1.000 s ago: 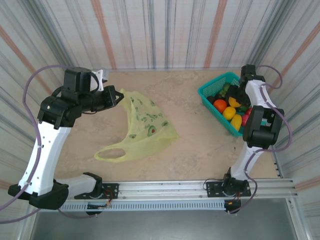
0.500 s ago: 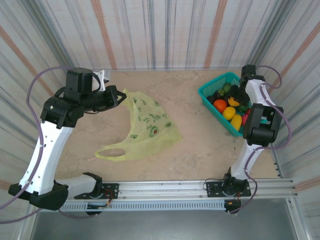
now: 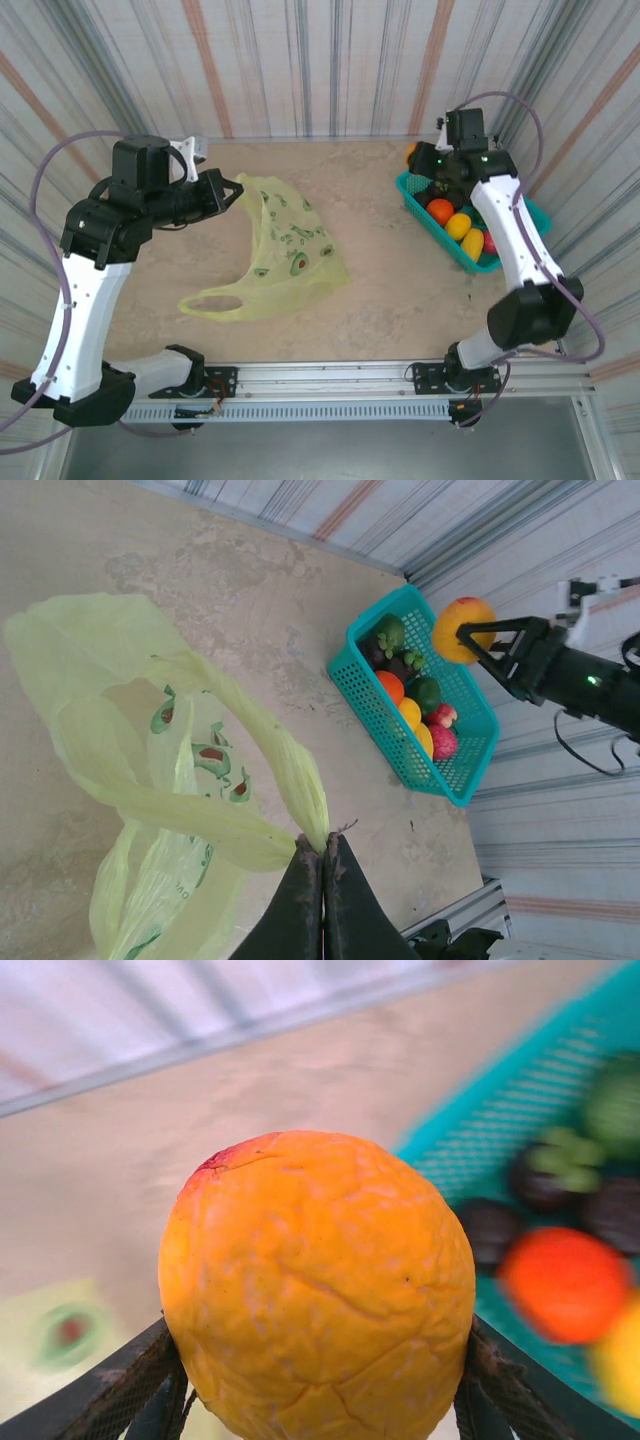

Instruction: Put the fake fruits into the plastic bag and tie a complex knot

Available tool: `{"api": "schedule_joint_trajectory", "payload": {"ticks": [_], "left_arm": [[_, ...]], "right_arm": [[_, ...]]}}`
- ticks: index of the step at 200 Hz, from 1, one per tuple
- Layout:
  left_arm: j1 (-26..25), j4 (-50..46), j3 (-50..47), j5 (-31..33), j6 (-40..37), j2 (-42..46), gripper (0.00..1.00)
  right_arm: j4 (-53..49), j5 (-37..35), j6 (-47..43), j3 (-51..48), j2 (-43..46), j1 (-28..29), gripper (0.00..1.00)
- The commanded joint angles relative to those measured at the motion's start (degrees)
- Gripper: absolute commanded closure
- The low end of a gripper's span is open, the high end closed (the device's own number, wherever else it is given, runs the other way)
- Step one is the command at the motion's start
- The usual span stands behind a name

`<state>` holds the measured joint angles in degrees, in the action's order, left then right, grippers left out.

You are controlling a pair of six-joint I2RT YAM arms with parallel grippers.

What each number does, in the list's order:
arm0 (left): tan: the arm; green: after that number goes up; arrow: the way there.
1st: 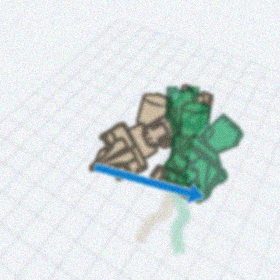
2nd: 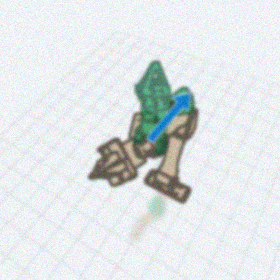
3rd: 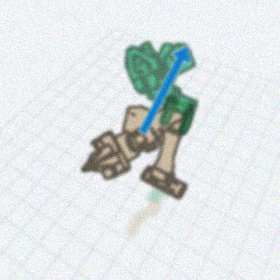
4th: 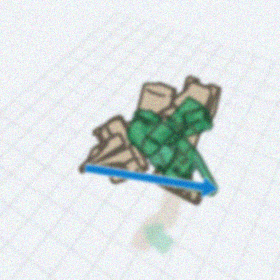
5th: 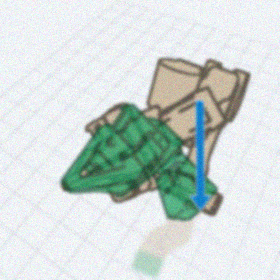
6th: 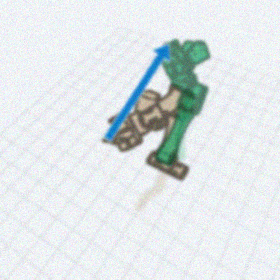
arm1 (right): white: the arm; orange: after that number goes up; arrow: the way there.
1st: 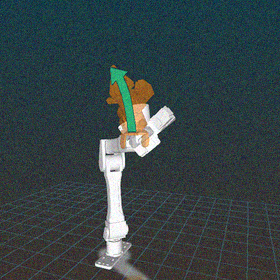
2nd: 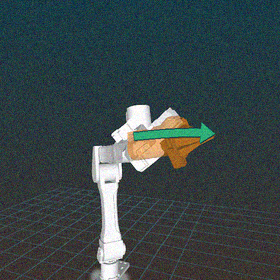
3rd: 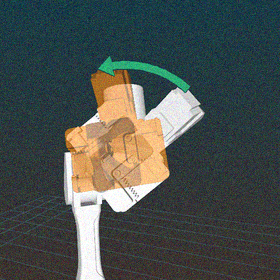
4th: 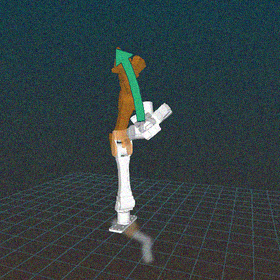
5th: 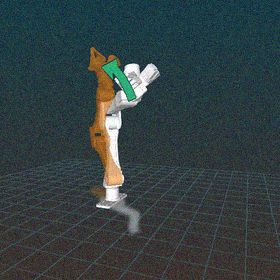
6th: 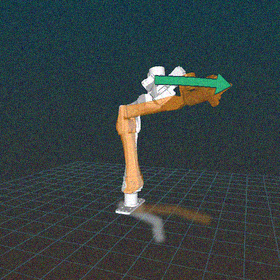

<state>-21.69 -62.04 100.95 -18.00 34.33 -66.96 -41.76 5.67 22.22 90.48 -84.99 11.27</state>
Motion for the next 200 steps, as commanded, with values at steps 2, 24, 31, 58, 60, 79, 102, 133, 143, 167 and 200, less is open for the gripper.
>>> {"api": "schedule_joint_trajectory", "payload": {"ticks": [2, 24, 31, 58, 60, 79, 102, 133, 143, 167, 200], "left_arm": [[0.4, -3.4, 2.8, -0.6, -2.4, -0.5, 1.0], [0.3, -3.7, 2.9, -1.8, -2.9, -0.8, 1.0], [0.4, -3.8, 3.3, -2.2, -2.9, -1.1, 1.0], [0.4, -4.7, 5.9, -3.1, -3.8, -2.6, 1.0], [0.4, -4.9, 6.1, -3.2, -3.9, -2.7, 1.0], [0.4, -6.2, 8.9, -4.0, -4.3, -4.3, 1.0], [0.4, -6.4, 10.2, -5.1, -3.5, -4.7, 1.0], [0.4, -5.3, 10.9, -7.9, -3.6, -3.8, 1.0], [0.3, -5.0, 11.2, -9.8, -4.4, -3.5, 1.0], [0.4, -4.6, 11.6, -15.1, -7.3, -2.4, 1.0], [0.4, -7.2, 12.3, -16.1, -10.1, -1.4, 1.0]], "right_arm": [[2.4, 8.0, 3.1, -2.8, 5.8, 6.3, 0.38], [7.7, 15.7, 5.0, -5.3, 9.5, 14.6, 0.38], [9.6, 17.9, 5.2, -5.9, 10.1, 17.3, 0.38], [17.3, 21.9, 4.0, -9.1, 10.6, 28.2, 0.38], [17.7, 21.9, 3.9, -9.3, 10.3, 28.9, 0.38], [19.4, 22.5, 3.3, -7.9, 6.5, 34.3, 0.38], [20.1, 22.4, 1.7, -2.8, 0.8, 39.6, 0.38], [18.0, 19.1, 0.8, 2.5, -5.5, 41.4, 0.39], [18.0, 17.6, 0.8, 2.5, -6.2, 40.8, 0.39], [15.9, 13.7, 0.2, 2.8, -7.3, 38.4, 0.41], [17.2, 16.2, -1.5, -0.9, -5.6, 34.5, 0.41]]}}
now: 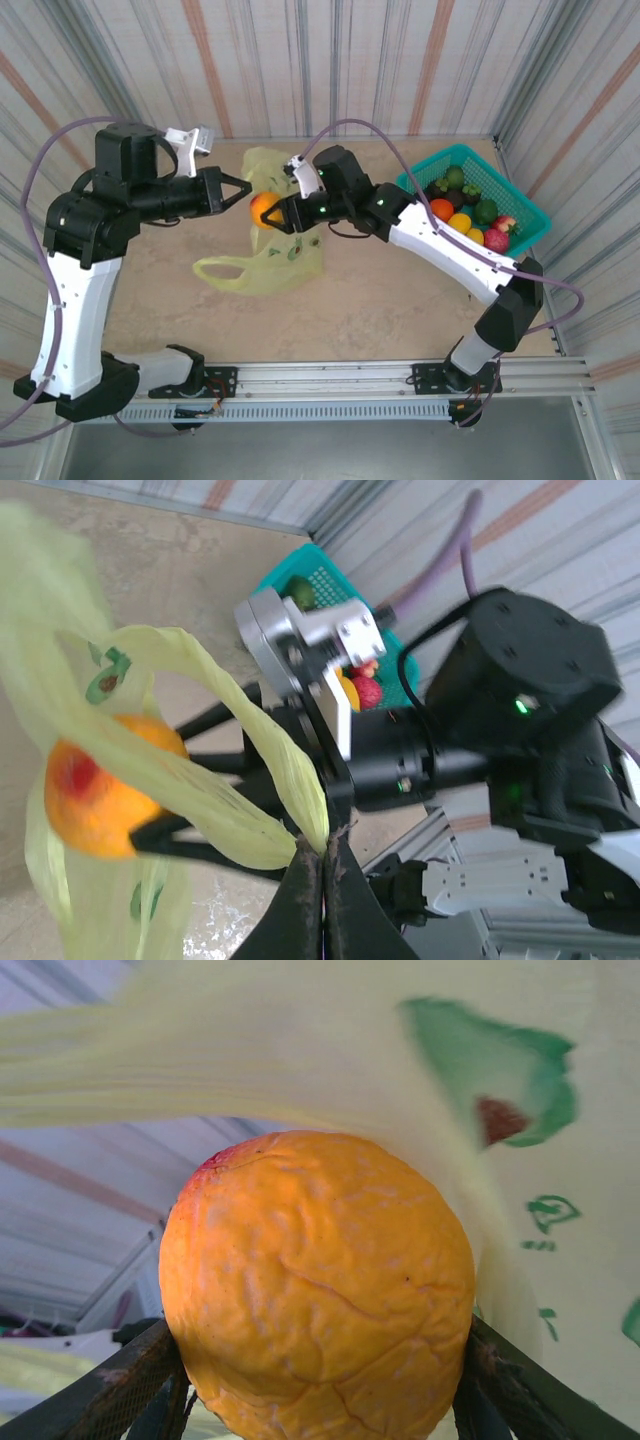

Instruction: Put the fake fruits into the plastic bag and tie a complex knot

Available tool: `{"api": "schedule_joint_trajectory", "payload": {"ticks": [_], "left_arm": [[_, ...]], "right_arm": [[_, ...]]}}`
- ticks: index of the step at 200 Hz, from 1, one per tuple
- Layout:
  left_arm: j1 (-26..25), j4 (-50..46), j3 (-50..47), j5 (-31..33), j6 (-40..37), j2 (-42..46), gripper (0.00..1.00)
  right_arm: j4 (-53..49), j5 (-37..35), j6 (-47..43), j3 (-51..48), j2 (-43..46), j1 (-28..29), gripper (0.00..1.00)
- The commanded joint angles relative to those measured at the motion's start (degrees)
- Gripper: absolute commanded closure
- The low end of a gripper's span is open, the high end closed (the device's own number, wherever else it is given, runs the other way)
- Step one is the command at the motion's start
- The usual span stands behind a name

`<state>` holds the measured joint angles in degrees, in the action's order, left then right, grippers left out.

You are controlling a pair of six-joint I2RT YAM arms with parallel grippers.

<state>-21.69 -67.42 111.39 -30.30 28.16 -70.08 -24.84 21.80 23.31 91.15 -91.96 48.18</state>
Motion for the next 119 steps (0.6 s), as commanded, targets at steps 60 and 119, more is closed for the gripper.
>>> {"api": "schedule_joint_trajectory", "payload": {"ticks": [60, 119], "left_arm": [[0.4, -2.5, 2.9, -7.3, -5.3, -0.2, 1.0], [0.4, 0.9, 4.3, -9.7, -1.6, -2.5, 1.0]], "right_arm": [[-2.1, -2.3, -2.7, -2.2, -0.7, -6.1, 0.42], [-7.8, -21.0, 2.4, 2.8, -2.8, -7.3, 0.42]]}}
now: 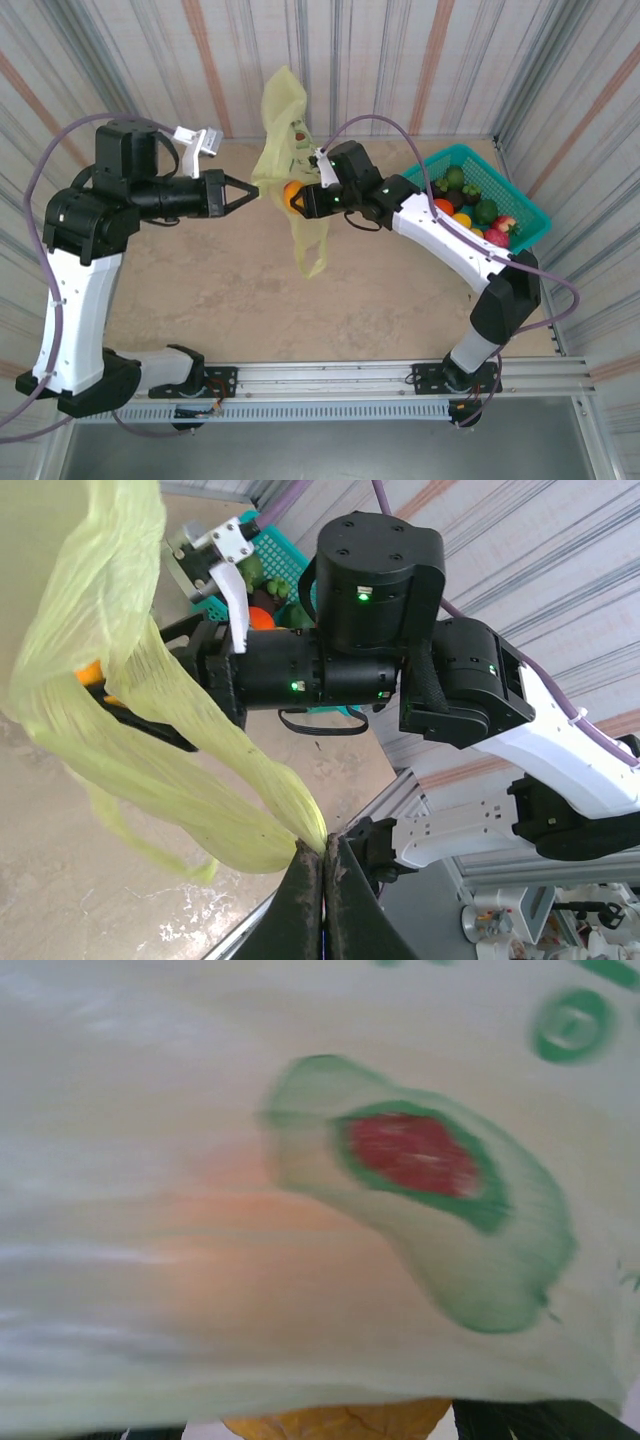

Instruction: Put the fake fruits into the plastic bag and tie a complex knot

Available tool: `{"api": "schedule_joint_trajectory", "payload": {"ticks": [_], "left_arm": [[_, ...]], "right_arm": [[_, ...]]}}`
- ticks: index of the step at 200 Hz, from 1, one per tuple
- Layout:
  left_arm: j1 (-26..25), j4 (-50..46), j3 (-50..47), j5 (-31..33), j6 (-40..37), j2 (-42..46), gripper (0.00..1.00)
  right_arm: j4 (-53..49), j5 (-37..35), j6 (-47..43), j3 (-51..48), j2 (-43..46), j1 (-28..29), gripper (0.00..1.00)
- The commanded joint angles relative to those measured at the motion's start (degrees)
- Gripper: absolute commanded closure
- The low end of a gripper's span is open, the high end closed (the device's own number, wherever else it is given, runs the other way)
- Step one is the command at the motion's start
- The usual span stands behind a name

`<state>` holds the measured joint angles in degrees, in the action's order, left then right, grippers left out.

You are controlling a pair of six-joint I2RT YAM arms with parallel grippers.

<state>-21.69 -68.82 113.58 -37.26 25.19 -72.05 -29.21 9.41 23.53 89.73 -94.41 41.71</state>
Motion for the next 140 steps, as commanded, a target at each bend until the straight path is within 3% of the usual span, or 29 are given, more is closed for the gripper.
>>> {"api": "schedule_joint_trajectory", "payload": {"ticks": [1, 68, 95, 140], "left_arm": [[0.4, 2.3, 2.2, -2.7, 1.4, -0.6, 1.0], [0.4, 11.8, 1.1, -6.7, 11.4, -1.1, 1.0], [0.5, 15.4, 0.5, -6.3, 12.7, -1.5, 1.0], [2.5, 19.1, -3.7, -5.8, 13.7, -0.6, 1.0]], "right_arm": [[-3.4, -8.7, 2.2, 4.2, -0.3, -0.8, 0.42], [-13.2, -8.8, 0.9, 19.4, -7.4, -0.9, 0.42], [-21.1, -8.4, 1.0, 27.5, -14.4, -0.4, 0.12], [-25.6, -8.5, -1.0, 24.4, -17.9, -0.8, 0.06]]}}
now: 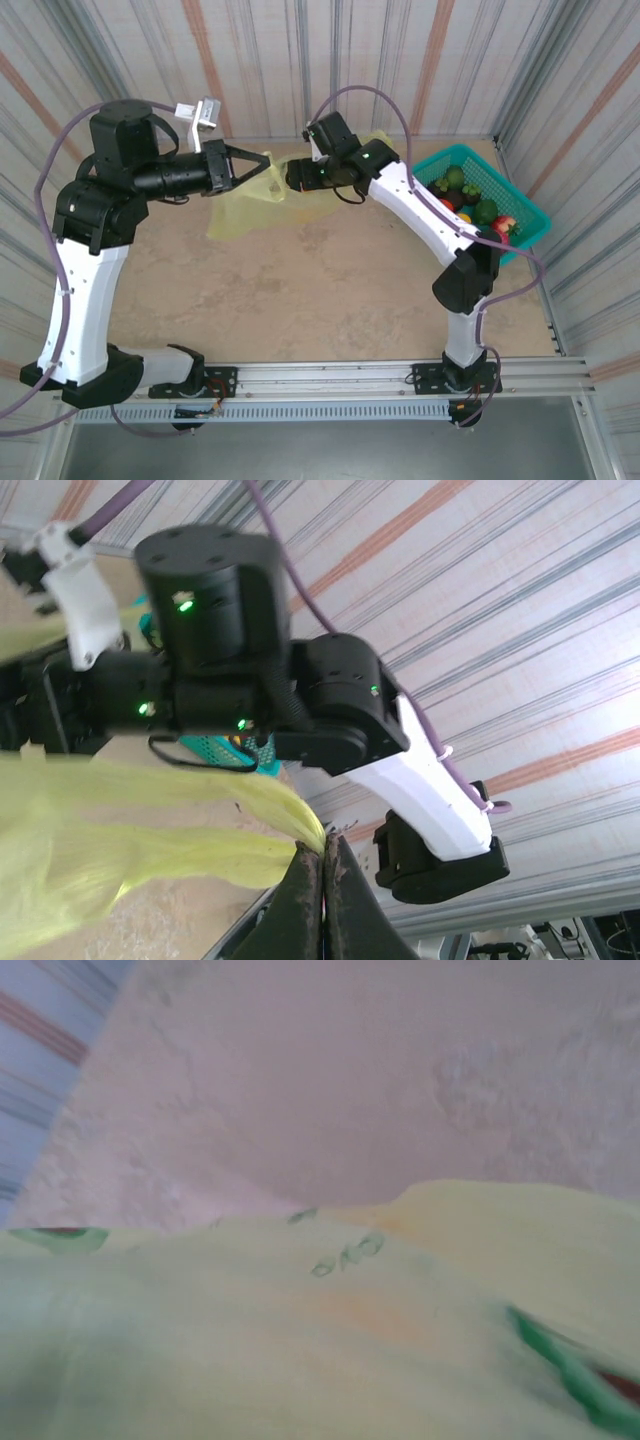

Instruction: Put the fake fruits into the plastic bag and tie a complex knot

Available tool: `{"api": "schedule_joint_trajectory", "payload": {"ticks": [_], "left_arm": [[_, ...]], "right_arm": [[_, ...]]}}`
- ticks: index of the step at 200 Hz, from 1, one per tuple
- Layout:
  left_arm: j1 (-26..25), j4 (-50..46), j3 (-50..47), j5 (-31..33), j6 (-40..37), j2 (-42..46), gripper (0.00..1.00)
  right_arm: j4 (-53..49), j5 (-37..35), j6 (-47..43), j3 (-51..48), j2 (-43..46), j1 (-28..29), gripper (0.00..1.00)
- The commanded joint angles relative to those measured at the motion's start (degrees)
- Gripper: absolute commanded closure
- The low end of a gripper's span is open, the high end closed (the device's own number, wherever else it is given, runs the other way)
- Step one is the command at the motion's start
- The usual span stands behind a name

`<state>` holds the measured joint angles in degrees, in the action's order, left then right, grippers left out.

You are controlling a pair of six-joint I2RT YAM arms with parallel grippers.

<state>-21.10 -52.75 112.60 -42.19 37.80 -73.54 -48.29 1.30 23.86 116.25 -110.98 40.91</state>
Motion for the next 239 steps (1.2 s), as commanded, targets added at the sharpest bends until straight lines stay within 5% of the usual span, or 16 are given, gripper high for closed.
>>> {"api": "schedule_joint_trajectory", "payload": {"ticks": [1, 49, 92, 165, 239], "left_arm": [[2.1, 3.0, -2.9, -0.9, 1.1, 1.0, 1.0], [5.3, -0.7, -11.8, -0.1, 0.7, 3.9, 1.0], [5.3, -3.2, -13.4, 1.5, 1.4, 2.9, 1.0], [5.2, -1.5, -10.0, -1.8, 1.7, -0.5, 1.0], [5.2, -0.9, -9.1, -2.7, -0.3, -2.2, 1.0]], "right_arm": [[-6.6, -0.4, -1.5, -2.3, -1.4, 0.0, 0.06], [-4.4, -1.7, -3.1, -18.2, 2.9, -1.8, 0.04], [-8.2, -5.6, -7.3, -19.3, 7.1, -3.4, 0.07], [6.6, 22.4, -3.6, -21.1, 15.6, -2.9, 0.29], [13.1, 29.3, -1.5, -20.3, 16.0, -4.0, 0.46]]}}
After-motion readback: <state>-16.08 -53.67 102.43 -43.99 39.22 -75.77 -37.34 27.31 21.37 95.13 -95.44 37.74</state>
